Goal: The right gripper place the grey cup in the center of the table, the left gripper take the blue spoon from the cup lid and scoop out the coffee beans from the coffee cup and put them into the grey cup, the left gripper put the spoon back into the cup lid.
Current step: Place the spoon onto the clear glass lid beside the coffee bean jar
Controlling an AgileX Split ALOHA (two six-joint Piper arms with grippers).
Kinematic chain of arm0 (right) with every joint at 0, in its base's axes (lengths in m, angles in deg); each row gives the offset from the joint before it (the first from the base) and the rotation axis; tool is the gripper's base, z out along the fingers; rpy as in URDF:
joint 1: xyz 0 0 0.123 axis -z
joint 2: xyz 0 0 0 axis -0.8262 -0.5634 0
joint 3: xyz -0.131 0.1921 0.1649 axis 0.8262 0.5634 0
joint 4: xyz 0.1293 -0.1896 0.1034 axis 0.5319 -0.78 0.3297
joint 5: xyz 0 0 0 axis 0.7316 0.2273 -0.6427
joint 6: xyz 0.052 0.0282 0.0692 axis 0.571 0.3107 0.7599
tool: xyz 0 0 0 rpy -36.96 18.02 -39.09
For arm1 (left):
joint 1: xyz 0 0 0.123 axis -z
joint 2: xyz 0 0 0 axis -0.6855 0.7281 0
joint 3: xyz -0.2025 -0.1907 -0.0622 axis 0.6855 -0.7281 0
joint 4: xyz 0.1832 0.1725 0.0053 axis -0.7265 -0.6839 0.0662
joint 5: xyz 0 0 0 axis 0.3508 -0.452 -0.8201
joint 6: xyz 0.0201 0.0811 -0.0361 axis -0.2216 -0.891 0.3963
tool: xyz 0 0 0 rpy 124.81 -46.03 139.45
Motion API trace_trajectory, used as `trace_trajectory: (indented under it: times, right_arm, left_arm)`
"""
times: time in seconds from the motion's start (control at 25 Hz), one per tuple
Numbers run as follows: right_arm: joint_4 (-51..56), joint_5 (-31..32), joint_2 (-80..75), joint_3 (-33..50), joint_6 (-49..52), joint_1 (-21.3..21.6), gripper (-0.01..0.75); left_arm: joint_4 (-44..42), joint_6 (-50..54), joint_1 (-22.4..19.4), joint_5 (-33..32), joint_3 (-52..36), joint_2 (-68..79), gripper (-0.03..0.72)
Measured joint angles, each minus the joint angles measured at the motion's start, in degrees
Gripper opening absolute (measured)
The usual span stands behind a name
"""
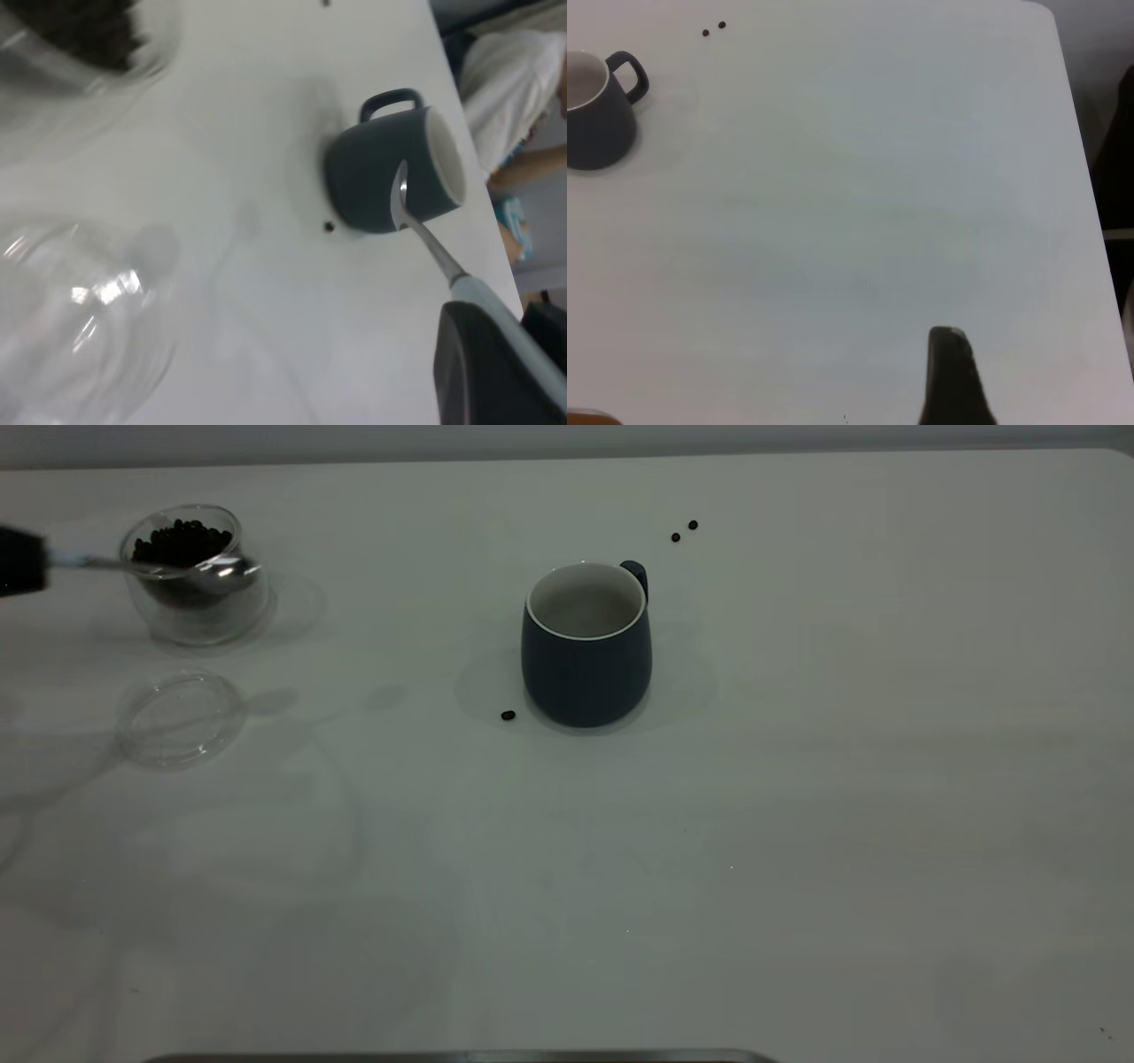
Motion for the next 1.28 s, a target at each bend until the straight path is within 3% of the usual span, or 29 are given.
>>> trace_trajectory:
  times: [0.24, 0.6, 1.28]
  right_arm:
    - [0.0, 0.0, 0.0, 0.0, 0.0, 0.0, 0.461]
    - [0.0, 0.0, 0.0, 0.0, 0.0, 0.0, 0.461]
    - [0.0, 0.0, 0.0, 0.0, 0.0, 0.0, 0.461]
  left_arm:
    - [-3.5, 3.9, -4.6, 2.8, 0.0, -0.1, 0.126]
    - [-2.7, 1.5, -4.7, 8.3, 0.0, 5.6, 0.126]
    - [1.5, -3.1, -4.7, 10.4, 0.0, 10.0, 0.126]
